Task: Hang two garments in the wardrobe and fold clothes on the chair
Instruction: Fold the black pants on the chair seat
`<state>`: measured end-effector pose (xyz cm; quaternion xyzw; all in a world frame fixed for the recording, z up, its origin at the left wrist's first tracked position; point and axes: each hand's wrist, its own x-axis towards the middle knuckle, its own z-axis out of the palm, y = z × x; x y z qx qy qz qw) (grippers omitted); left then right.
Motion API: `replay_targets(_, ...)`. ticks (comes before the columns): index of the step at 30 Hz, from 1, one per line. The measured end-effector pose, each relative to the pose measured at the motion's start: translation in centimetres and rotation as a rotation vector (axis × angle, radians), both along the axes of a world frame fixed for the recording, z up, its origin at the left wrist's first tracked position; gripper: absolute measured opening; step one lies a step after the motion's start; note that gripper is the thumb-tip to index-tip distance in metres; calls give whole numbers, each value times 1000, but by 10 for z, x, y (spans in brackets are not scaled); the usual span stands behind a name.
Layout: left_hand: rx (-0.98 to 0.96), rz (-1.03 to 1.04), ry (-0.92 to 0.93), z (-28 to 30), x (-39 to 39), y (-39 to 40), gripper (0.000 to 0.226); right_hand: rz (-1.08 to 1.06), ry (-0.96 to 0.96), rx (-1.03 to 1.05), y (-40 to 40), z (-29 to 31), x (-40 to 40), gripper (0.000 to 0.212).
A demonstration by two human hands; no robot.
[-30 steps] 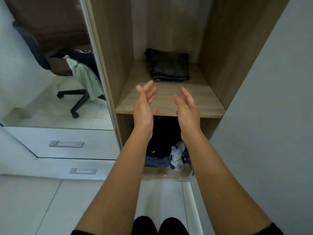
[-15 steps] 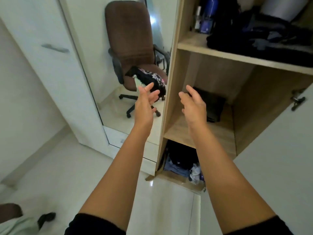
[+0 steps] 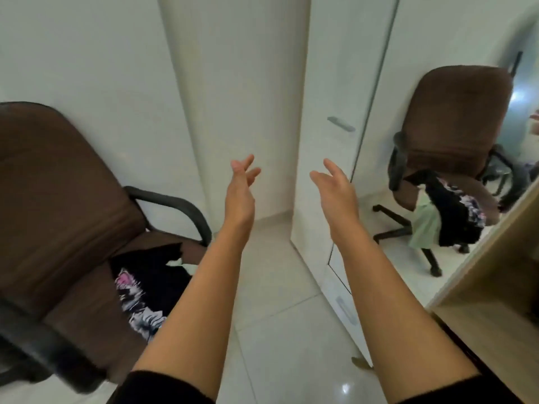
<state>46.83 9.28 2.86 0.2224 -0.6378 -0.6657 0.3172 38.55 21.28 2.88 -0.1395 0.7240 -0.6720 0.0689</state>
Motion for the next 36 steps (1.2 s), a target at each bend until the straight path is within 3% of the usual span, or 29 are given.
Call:
replay_targets(6,109,311,-28,-14,98,-84,56,310,22,62,-105,-21,54,49)
replay_targets(11,55,515,-86,-24,157,-146,55,544,45,140,-192,-37,95,54)
replay_targets(18,-46,545,-223,-51,195,-226,48,725,91,265,-292,-69,123,65)
replay_targets(22,-113,538,-296,-83,199,-272,48,747,75,308,-333,-91,119,67)
replay_targets(36,93,569,-546,-231,110,-404,52,893,-59,546,-479,-223,20,74)
